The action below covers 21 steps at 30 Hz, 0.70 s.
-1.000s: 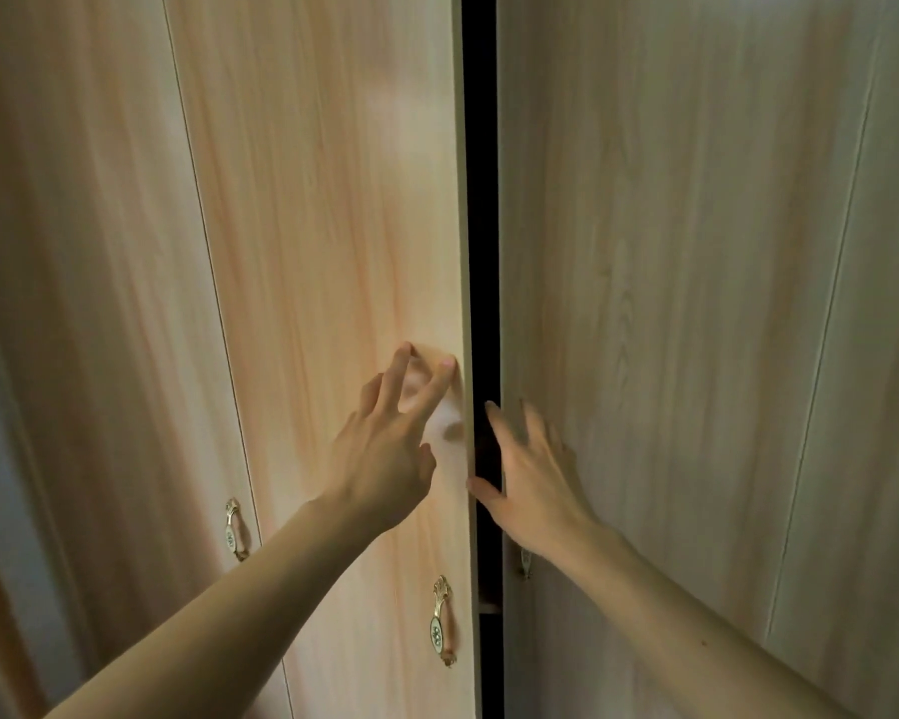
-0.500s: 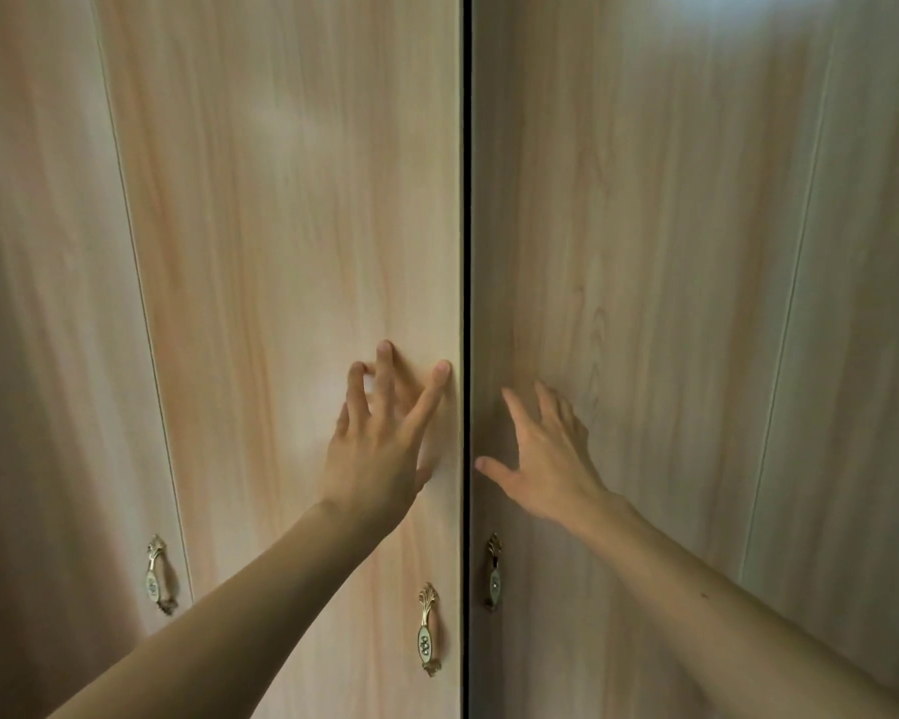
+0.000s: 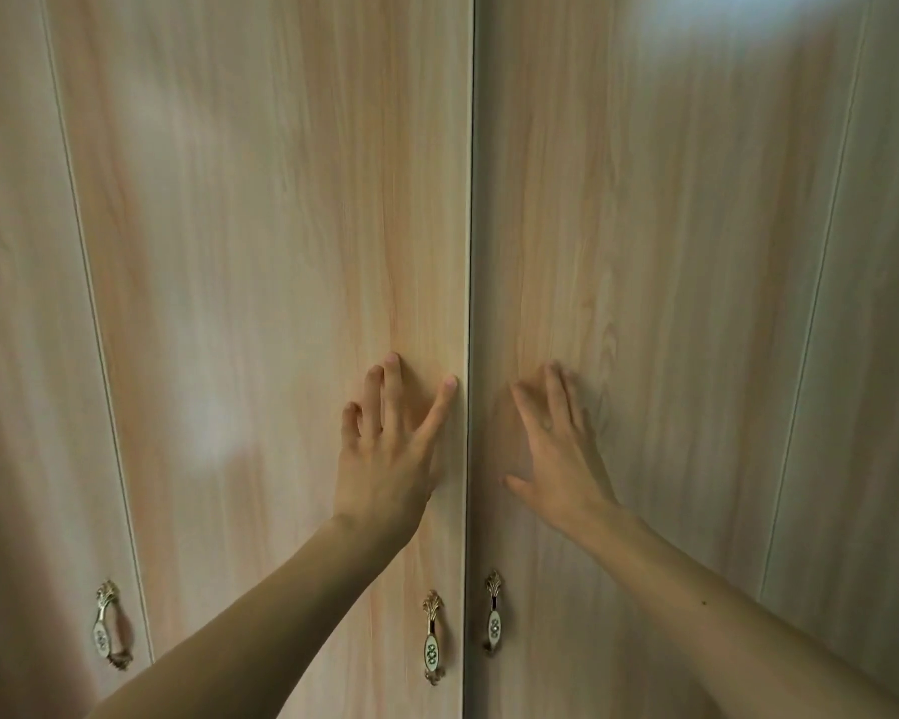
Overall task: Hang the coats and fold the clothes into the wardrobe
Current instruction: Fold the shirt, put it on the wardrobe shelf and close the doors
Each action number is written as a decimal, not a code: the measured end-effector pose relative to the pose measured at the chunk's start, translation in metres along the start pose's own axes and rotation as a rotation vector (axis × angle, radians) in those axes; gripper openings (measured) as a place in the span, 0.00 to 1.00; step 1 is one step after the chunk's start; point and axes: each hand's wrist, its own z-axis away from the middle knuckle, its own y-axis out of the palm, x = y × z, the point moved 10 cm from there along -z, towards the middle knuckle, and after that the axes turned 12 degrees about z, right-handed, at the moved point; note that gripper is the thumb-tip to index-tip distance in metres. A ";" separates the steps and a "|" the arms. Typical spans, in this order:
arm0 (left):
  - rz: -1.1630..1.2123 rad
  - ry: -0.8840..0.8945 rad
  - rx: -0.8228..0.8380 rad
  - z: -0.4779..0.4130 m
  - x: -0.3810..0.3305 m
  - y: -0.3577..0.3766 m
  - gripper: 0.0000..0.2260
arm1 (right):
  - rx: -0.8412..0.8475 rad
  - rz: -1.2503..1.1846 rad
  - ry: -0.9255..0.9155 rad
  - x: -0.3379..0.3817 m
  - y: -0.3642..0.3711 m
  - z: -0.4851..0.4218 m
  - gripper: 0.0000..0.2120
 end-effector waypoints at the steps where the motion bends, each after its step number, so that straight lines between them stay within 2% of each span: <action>1: 0.002 0.001 -0.001 -0.003 0.000 0.002 0.47 | -0.015 0.002 0.008 0.000 0.002 0.000 0.55; 7: 0.031 -0.002 -0.022 -0.016 0.003 0.018 0.40 | -0.076 0.038 0.036 0.002 0.014 -0.001 0.60; 13: 0.017 0.010 -0.073 -0.023 0.005 0.037 0.49 | -0.130 0.049 0.063 0.000 0.019 -0.004 0.61; 17: 0.007 0.031 -0.124 -0.024 0.007 0.040 0.49 | -0.134 0.068 0.067 0.002 0.021 -0.005 0.60; 21: -0.027 0.018 -0.068 -0.025 0.006 0.039 0.49 | -0.090 0.118 0.040 0.002 0.024 -0.006 0.61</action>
